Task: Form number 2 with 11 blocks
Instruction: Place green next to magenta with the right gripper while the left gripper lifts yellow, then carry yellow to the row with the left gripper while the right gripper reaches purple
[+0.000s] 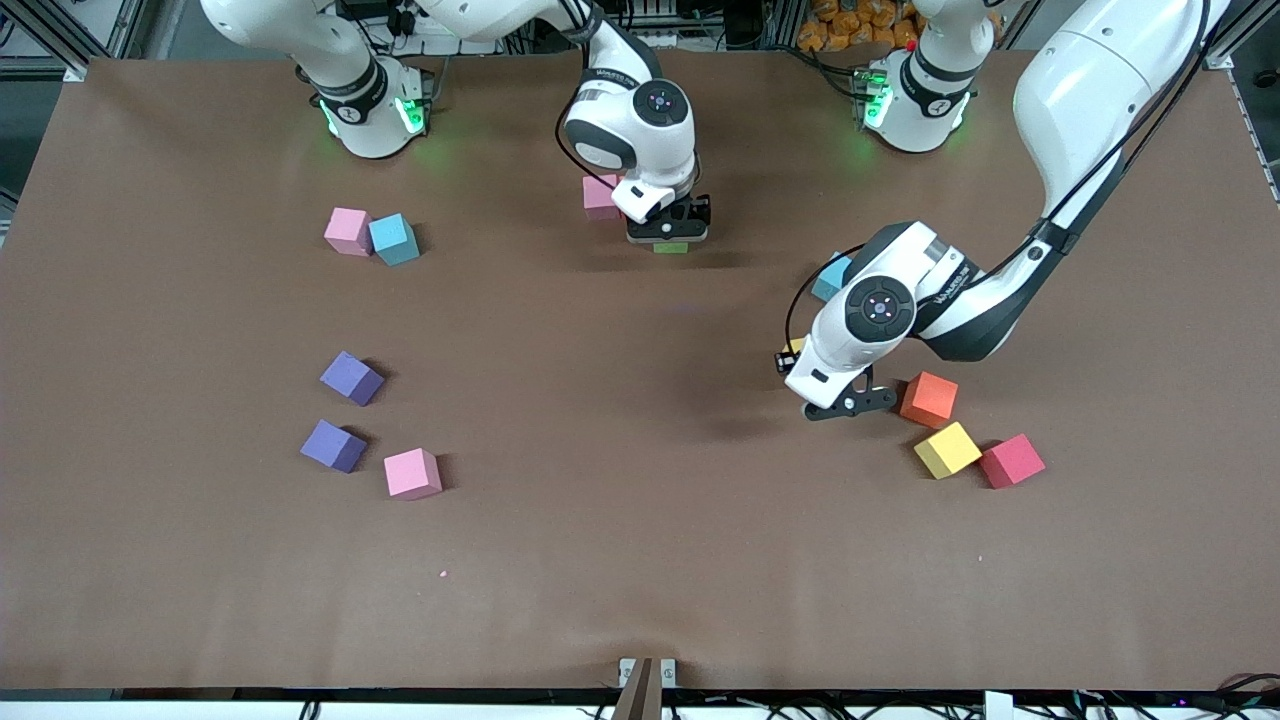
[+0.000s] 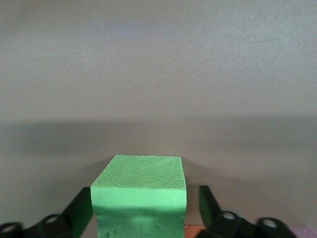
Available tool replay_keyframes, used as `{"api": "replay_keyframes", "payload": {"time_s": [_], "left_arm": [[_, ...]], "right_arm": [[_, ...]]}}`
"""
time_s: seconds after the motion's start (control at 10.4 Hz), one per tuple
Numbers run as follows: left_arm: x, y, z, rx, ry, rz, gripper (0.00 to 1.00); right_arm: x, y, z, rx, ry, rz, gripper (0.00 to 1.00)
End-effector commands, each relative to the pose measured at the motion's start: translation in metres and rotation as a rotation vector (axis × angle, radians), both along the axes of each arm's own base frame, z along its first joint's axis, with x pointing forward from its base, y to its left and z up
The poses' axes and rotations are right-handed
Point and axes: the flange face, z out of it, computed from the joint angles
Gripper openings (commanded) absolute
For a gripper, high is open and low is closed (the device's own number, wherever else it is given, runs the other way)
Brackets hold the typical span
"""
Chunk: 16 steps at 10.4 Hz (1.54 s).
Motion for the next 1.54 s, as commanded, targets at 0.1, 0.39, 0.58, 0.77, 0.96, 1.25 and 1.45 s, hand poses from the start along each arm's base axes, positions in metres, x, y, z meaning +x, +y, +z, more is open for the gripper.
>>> {"api": "replay_keyframes", "payload": {"time_s": [0.1,0.39,0.58,0.77,0.96,1.25,1.45], "left_arm": [[-0.006,0.0,0.007,0.038,0.0,0.025,0.59],[-0.021,-0.031,0.011,0.032,-0.004,0.012,0.59],[-0.034,-0.055,0.014,0.026,-0.016,0.0,0.59],[-0.053,-0.081,0.017,0.005,-0.029,-0.055,0.59],[-0.068,-0.098,0.013,-0.037,-0.049,-0.086,0.57],[-0.117,-0.154,0.0,-0.048,-0.078,-0.211,0.59],[-0.133,-0.17,-0.007,-0.035,-0.098,-0.204,0.59]], "right_arm": [[0.005,-0.004,0.011,0.007,-0.018,-0.02,1.0],[0.032,-0.015,0.068,0.037,-0.073,-0.052,1.0],[0.061,-0.034,0.111,0.063,-0.121,-0.087,1.0],[0.097,-0.083,0.13,0.037,-0.16,0.029,1.0],[0.129,-0.136,0.145,0.019,-0.187,0.022,1.0],[0.172,-0.201,0.162,-0.04,-0.192,0.09,1.0],[0.204,-0.266,0.187,-0.073,-0.155,0.173,1.0]]}}
